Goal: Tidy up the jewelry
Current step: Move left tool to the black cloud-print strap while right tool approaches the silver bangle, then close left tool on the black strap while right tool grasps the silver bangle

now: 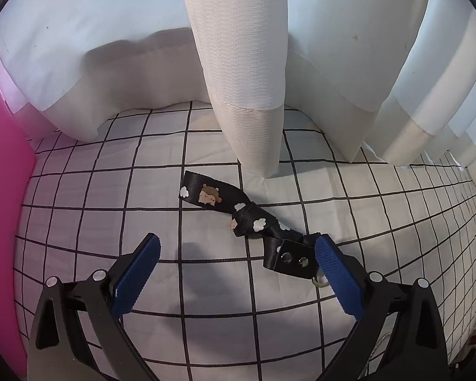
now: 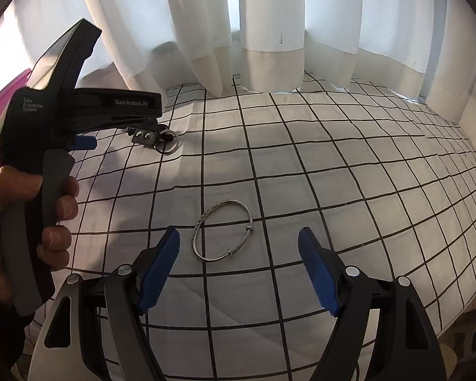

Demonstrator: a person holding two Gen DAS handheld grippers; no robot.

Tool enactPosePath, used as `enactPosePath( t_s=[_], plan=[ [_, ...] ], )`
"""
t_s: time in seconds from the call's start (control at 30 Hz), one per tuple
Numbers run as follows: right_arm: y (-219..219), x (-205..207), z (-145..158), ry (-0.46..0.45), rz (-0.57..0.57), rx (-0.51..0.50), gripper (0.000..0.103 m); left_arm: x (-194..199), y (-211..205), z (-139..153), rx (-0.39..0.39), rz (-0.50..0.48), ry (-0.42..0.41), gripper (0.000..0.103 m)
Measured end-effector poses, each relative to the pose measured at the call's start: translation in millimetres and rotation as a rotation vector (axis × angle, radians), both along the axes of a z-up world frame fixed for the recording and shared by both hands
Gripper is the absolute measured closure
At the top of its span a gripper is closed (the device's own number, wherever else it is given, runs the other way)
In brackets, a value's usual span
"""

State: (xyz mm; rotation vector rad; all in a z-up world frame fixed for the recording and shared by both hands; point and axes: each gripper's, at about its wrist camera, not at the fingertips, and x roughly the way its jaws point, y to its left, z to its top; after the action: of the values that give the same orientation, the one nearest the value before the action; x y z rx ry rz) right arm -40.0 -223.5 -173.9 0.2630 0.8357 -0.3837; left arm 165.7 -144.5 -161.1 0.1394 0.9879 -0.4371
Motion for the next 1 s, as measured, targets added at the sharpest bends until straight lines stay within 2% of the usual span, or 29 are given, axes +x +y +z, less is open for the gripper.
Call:
enactPosePath(
  t_s=[0.13, 0.33, 0.47, 0.73, 0.87, 0.93, 1.0],
  plan=[
    [7, 8, -6, 0.028, 0.005, -0.032, 0.029, 3, -1, 2, -0.025, 0.003, -0.003, 0.007],
    [4, 11, -12, 0.034, -0.008, -0.019, 0.029, 13, -1, 3, -0.046, 0.016, 0.010, 0.007],
    [4, 12, -14, 0.023, -0.013, -0.032, 0.029, 20, 0, -10, -0.038, 0.025, 0.047, 0.007],
    [4, 15, -18, -0.016, -0.029, -0.058, 0.028, 8, -11, -21, 0.030, 0.022, -0.043, 0.005],
    [6, 13, -19, -0.032, -0.034, -0.069, 0.028, -3, -9, -24, 0.022, 0.005, -0.068, 0.006],
    [7, 13, -19, -0.037, -0.024, -0.067, 0.028, -9, -7, -24, 0.017, -0.001, -0.081, 0.009],
    [7, 14, -18, -0.040, -0.013, -0.060, 0.032, -13, -7, -24, 0.025, -0.005, -0.088, 0.018]
  ],
)
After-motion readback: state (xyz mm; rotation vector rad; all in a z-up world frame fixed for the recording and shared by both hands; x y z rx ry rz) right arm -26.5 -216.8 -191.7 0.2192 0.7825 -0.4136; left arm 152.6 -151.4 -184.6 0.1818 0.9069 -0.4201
